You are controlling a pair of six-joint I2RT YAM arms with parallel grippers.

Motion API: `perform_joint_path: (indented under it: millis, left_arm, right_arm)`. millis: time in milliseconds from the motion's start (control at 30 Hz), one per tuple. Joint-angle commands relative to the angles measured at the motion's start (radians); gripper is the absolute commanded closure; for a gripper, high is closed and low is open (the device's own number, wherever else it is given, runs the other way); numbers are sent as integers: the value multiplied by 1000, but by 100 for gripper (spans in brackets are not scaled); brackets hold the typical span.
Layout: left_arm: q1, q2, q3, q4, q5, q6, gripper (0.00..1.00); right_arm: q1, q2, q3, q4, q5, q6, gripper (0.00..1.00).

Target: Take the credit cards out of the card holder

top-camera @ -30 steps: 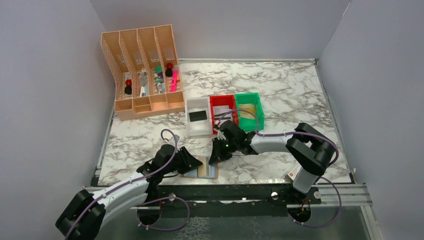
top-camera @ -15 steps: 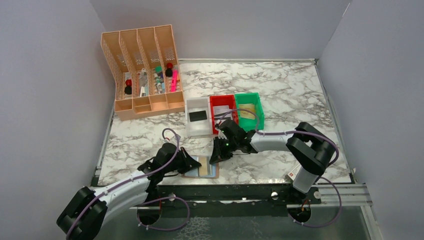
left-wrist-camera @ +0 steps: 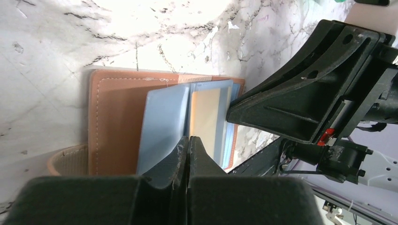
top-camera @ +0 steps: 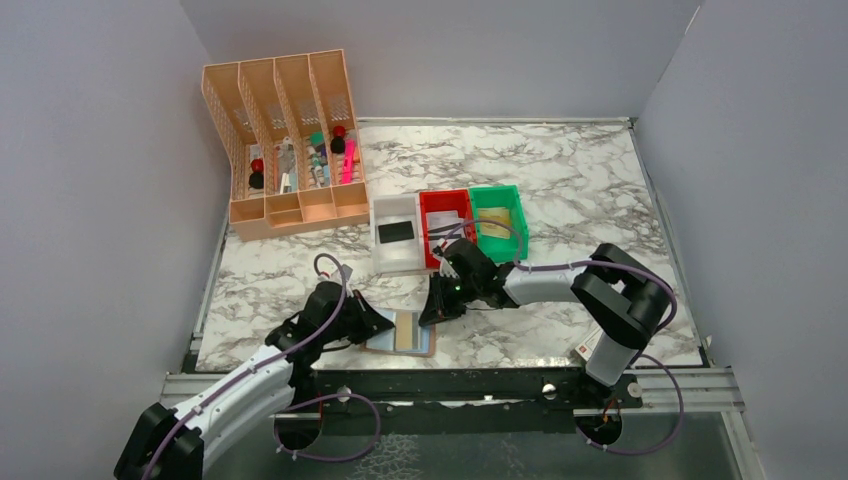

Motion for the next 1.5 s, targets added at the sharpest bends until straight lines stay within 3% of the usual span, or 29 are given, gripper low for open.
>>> perform_joint_path:
  millis: [0, 200, 333, 500, 667, 833, 1100, 1400, 1467]
  left_arm:
    - [10, 6, 50, -77, -18, 46, 100]
    - [12, 39, 38, 35, 32, 35, 98]
    - [14, 125, 21, 168, 118, 23, 73]
    - [13, 203, 7, 174, 143, 24, 65]
    - [12, 278, -122, 375, 169, -58, 53]
    - [0, 373, -106, 431, 192, -37, 55]
    - [-1, 413, -56, 559, 169, -65, 82]
    - [0, 398, -22, 630, 126, -120, 82]
    - [0, 377, -30, 636, 109, -143, 88]
  right_arm:
    - [-27, 77, -69, -169, 206, -75, 84]
    - [-28, 47, -74, -136, 148, -100, 84]
    - [-28, 35, -74, -95, 71, -91, 82]
    - [-28, 45, -69, -27, -11, -66, 79]
    - [-28, 87, -55, -27, -7, -51, 79]
    - [-28, 110, -77, 2, -15, -36, 79]
    - [-28, 119, -96, 2, -8, -40, 87]
    - [-28, 110, -120, 17, -27, -44, 88]
    - [-28, 107, -125, 25, -32, -39, 88]
